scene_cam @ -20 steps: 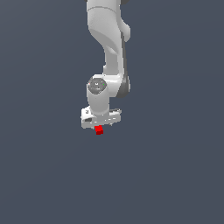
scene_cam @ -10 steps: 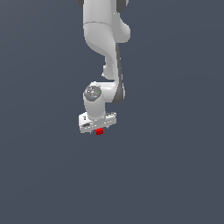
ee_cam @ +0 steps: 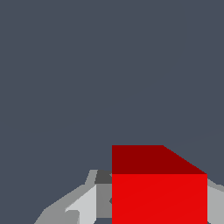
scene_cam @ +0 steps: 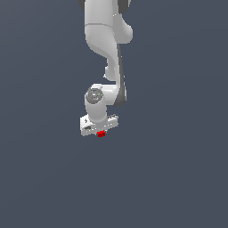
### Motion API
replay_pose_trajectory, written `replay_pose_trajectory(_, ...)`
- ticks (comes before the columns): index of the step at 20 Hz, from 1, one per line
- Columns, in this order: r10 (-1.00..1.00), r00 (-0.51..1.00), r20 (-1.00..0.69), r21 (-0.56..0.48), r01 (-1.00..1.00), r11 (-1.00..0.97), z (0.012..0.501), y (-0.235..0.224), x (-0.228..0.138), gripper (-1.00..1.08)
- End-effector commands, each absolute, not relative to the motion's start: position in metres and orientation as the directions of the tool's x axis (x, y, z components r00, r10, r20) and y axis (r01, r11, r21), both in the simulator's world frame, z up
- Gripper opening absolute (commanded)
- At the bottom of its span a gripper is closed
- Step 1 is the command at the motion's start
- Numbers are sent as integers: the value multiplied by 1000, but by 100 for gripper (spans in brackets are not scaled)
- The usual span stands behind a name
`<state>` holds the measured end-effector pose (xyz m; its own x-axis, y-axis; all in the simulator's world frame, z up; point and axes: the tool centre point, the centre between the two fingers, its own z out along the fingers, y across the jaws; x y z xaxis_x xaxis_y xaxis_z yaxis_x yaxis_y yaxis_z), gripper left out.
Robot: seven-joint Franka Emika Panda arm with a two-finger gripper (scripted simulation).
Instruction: Pick up the red cube and move it to a goal position.
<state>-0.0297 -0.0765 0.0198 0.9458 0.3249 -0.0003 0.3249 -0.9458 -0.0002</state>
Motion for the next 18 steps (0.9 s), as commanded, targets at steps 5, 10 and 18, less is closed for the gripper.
replay_pose_trajectory(5, 325, 946, 0, 0, 325, -946, 20, -76, -30, -100)
replay_pose_trajectory(10, 325, 946, 0, 0, 325, -946, 23, -75, -29, -100)
replay_pose_trajectory(18, 325, 946, 0, 0, 325, -946, 59, -54, -17, -100)
